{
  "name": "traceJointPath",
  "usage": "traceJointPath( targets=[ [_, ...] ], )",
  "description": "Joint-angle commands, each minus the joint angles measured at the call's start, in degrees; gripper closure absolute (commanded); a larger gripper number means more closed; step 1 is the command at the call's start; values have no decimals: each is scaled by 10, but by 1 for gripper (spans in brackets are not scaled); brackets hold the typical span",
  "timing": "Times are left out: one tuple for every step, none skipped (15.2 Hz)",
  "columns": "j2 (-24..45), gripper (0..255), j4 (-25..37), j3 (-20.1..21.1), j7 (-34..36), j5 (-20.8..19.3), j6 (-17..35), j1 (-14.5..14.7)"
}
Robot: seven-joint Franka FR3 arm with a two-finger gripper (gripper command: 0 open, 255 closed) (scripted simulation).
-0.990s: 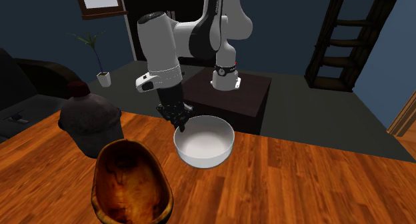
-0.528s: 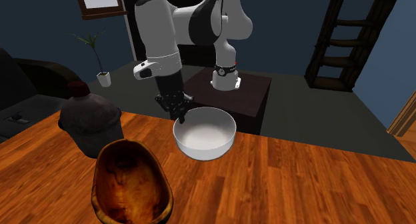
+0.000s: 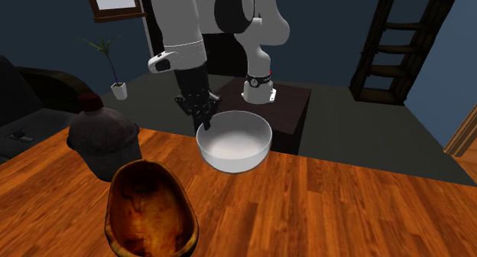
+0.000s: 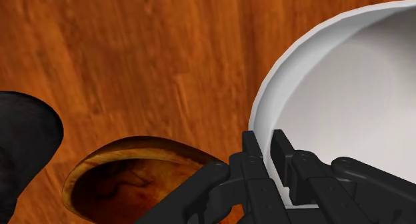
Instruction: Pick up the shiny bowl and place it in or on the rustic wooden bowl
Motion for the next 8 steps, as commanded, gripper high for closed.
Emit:
traceJointPath(
  targets=[
    [-10,255,5,-1,2,-2,-14,0],
    [-14,255,8,-1,4,-4,-21,0],
    [-18,255,11,-1,5,-5,-28,0],
    [-22,255,14,-1,7,-6,-35,0],
    [-26,255,17,-2,8,-7,-43,0],
    [-30,255,20,-2,9,-8,-50,0],
    [-34,255,24,-2,11,-9,-57,0],
    [-38,255,27,-2,12,-10,-64,0]
  ],
)
